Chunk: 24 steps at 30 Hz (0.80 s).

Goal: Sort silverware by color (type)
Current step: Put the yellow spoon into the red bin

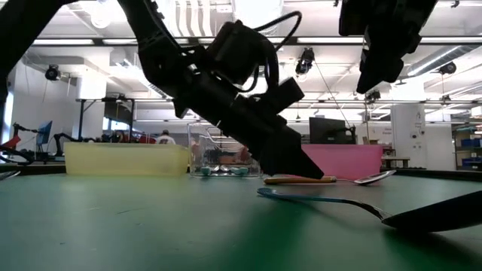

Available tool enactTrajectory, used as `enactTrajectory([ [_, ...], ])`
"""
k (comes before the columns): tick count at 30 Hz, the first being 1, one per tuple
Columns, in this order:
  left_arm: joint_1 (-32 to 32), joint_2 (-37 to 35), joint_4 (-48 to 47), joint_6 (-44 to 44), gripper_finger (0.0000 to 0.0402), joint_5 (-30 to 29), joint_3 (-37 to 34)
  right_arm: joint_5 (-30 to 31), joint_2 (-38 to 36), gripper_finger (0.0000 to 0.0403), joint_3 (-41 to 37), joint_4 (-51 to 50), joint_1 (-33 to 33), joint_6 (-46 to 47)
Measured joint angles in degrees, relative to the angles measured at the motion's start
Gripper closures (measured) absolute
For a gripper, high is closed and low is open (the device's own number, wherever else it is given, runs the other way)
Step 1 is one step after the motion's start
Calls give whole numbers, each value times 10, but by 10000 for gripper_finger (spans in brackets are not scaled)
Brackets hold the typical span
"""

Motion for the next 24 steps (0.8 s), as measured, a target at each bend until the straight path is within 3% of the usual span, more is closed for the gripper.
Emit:
enactTrajectory([
  [6,22,1,-1,-23,207,54,1,0,0,339,0,8,0,0],
  [24,27,32,18,-48,207,60,3,0,0,339,0,11,0,0],
])
